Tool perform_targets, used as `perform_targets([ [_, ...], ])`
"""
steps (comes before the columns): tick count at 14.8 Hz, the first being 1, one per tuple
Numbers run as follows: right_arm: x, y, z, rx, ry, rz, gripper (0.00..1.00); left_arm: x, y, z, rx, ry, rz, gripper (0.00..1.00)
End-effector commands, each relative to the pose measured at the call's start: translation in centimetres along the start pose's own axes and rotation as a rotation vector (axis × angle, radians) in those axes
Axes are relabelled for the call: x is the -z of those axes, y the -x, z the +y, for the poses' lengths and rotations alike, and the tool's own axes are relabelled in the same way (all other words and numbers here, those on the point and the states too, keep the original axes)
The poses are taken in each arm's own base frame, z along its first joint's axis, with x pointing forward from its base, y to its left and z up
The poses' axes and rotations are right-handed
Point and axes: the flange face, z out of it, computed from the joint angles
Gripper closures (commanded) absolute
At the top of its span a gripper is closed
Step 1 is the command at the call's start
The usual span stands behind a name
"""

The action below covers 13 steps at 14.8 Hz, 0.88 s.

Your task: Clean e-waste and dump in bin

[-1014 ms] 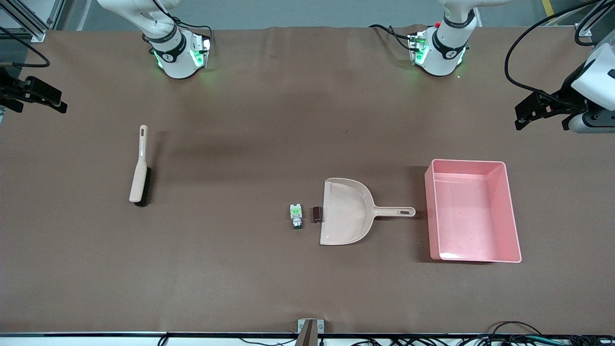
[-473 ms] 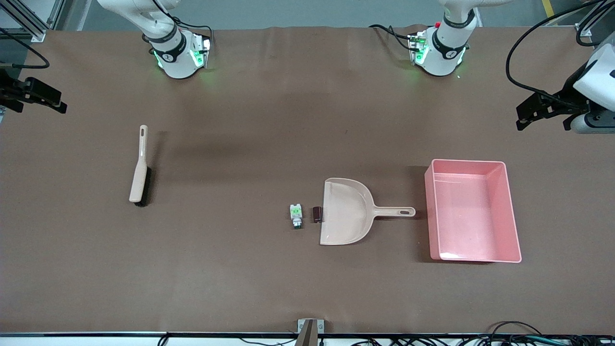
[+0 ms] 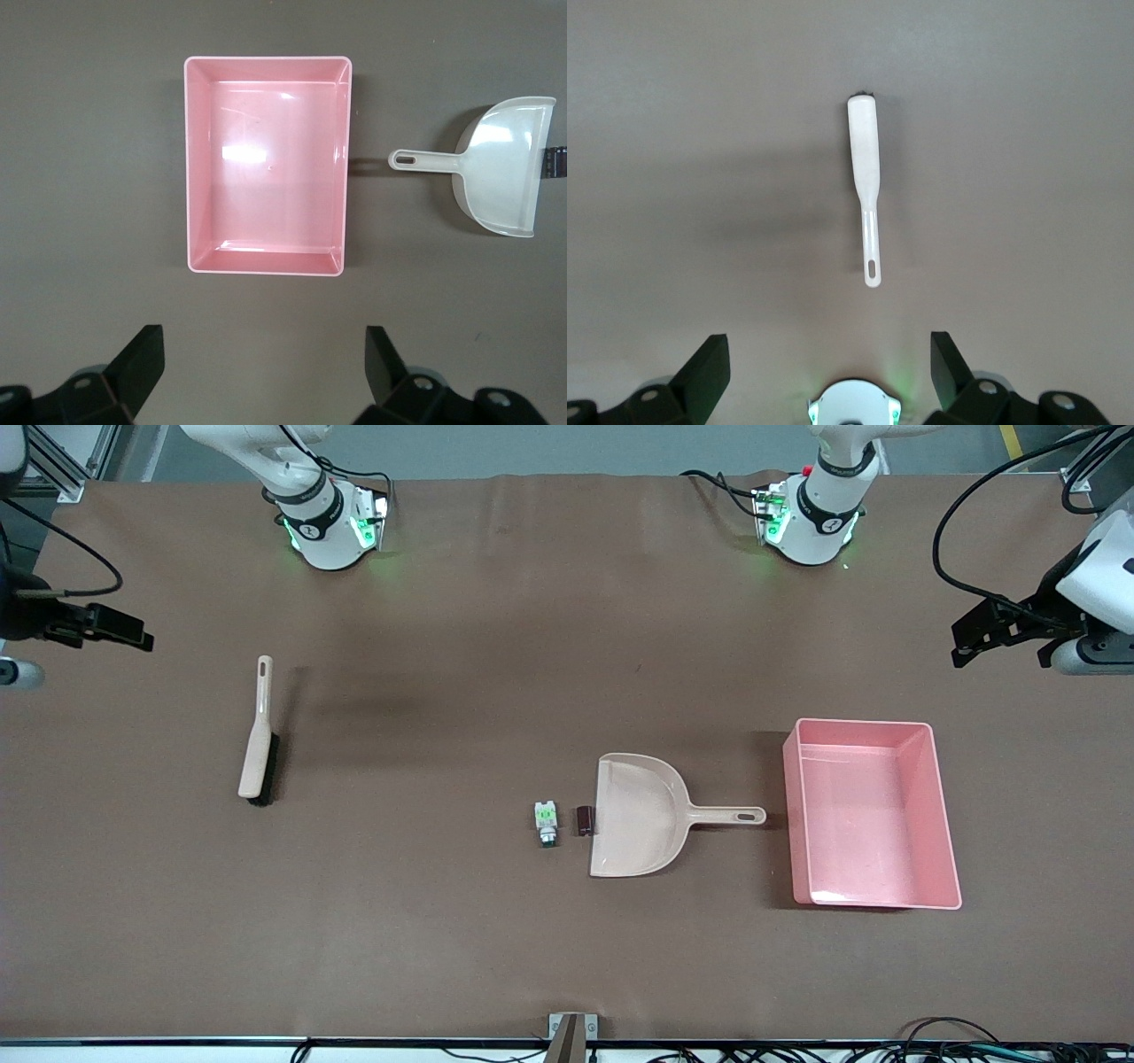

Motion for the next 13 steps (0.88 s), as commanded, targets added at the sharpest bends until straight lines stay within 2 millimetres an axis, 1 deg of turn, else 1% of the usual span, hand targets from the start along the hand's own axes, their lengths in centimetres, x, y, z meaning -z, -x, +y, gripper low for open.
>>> perform_targets([
  [1, -5.0, -0.4, 0.2, -0.001, -0.013, -0.013, 0.0, -3.0, -1.7, 3.5, -0.106, -0.005, -0.036, 0.0],
  [2, -7.0, -0.5, 0.1, 0.002, -0.005, -0.024, 0.0, -4.4, -2.4, 4.9, -0.16, 0.003, -0.046, 0.0],
  [4, -11.1, -0.8, 0.3, 0.0, -0.005, -0.029, 0.0, -6.8, -3.5, 9.2, -0.267, 0.023, -0.046, 0.0],
  [5, -12.9, -0.8, 0.4, -0.001, -0.004, -0.026, 0.0, -8.5, -4.1, 10.3, -0.292, 0.022, -0.055, 0.0],
  [6, -15.1, -0.7, 0.4, 0.0, -0.003, -0.021, 0.0, -10.0, -4.3, 13.0, -0.345, 0.004, -0.058, 0.0],
  [7, -17.3, -0.5, 0.4, 0.006, -0.002, -0.016, 0.0, -11.4, -4.8, 14.5, -0.38, -0.02, -0.052, 0.0],
  [8, -19.1, -0.2, 0.4, 0.014, -0.002, 0.003, 0.0, -12.6, -5.0, 16.6, -0.428, -0.041, -0.034, 0.0],
  [9, -20.3, -0.1, 0.6, 0.026, -0.002, 0.013, 0.0, -14.3, -5.0, 19.0, -0.474, -0.06, -0.039, 0.0],
  [10, -21.1, 0.0, 0.6, 0.038, -0.001, 0.022, 0.0, -16.2, -4.8, 20.8, -0.51, -0.071, -0.064, 0.0],
  [11, -22.1, 0.2, 0.6, 0.042, 0.0, 0.023, 0.0, -18.2, -4.8, 22.2, -0.538, -0.067, -0.083, 0.0],
  [13, -24.1, 0.8, 1.2, 0.062, 0.012, 0.034, 0.0, -21.2, -5.6, 23.3, -0.669, -0.042, -0.082, 0.0],
])
